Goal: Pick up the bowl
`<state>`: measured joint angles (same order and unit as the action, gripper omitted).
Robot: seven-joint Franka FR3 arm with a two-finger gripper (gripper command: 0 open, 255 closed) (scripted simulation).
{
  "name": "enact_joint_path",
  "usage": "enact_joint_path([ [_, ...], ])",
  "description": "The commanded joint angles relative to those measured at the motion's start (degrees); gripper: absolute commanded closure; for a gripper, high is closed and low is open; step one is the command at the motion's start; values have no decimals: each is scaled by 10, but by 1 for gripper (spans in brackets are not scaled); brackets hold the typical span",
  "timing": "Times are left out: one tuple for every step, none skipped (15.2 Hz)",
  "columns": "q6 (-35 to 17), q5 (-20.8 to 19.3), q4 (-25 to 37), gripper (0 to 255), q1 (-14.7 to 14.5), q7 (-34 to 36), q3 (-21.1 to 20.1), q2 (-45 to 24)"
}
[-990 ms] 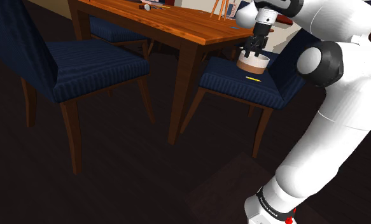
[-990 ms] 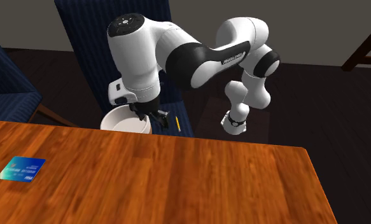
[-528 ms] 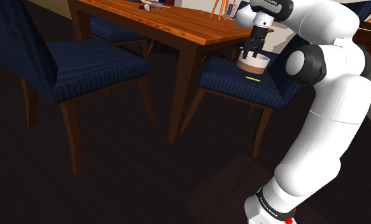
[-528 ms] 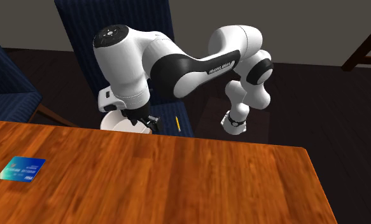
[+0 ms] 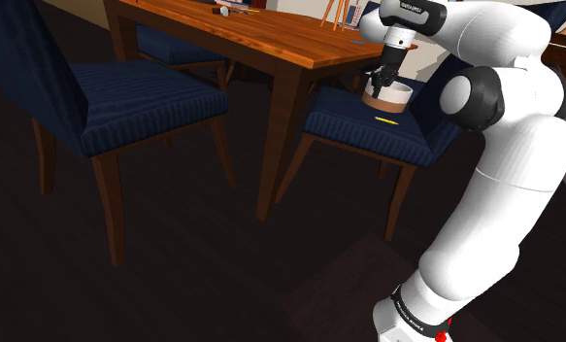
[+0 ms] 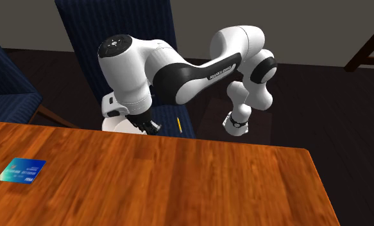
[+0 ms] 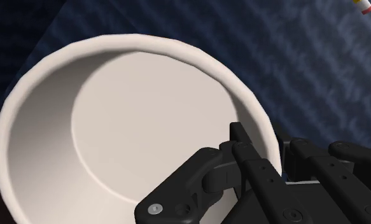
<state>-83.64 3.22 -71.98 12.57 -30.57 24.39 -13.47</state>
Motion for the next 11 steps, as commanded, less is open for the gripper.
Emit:
enact_joint_path([
  [-1, 0, -1, 255, 0, 0, 0, 0],
  [-1, 0, -1, 255, 0, 0, 0, 0],
  [-1, 0, -1, 255, 0, 0, 0, 0],
  [0, 0, -1, 255, 0, 0, 0, 0],
  [0, 0, -1, 255, 0, 0, 0, 0],
  [1, 1, 3, 255, 1, 0, 0, -2],
  [11, 3, 17, 255, 3, -1, 1, -6],
  [21, 5, 31, 255, 5, -3, 1, -11],
  [32, 7, 46, 255, 7, -4, 1, -16],
  [42, 9, 62, 255, 10, -5, 2, -22],
  [53, 12, 79, 255, 12, -6, 2, -28],
])
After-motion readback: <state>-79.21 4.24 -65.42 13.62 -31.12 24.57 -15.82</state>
